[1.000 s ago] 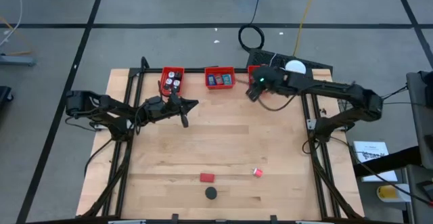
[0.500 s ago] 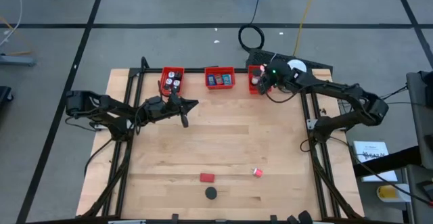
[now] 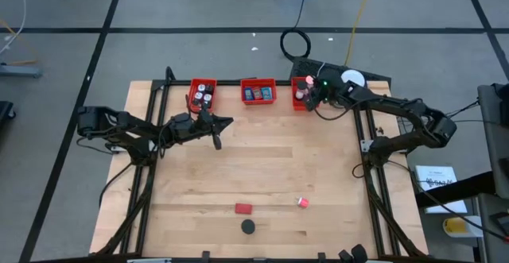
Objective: Pick & Place Office items
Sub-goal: Put the orange hour glass into the right red bin
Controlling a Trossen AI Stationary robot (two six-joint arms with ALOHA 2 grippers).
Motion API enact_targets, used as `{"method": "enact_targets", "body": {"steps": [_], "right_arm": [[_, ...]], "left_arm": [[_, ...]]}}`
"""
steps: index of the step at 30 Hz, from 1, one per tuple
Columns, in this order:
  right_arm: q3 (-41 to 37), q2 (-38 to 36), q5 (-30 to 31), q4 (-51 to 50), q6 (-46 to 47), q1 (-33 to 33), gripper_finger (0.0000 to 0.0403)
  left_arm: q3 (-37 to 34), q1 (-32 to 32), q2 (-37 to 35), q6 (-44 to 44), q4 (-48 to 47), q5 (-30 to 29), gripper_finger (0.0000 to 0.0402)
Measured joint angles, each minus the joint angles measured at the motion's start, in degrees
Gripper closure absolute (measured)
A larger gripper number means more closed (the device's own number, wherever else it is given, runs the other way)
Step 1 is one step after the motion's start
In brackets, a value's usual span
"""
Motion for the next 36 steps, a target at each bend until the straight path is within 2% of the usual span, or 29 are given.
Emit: {"method": "enact_targets", "body": {"steps": [10,23,36], "right_arm": [[0.0,0.7,0.0,0.7,-1.5,0.0,0.0172],[0.0,4.3,0.1,3.1,-2.5,0.0,0.0168],[0.0,4.3,3.6,3.5,-4.4,0.0,0.0160]], "left_arm": [[0.0,0.0,0.0,0.0,0.0,0.0,0.0376],[0.0,0.0,0.0,0.0,0.0,0.0,0.0376],[0.0,0.0,0.0,0.0,0.0,0.0,0.0376]]}}
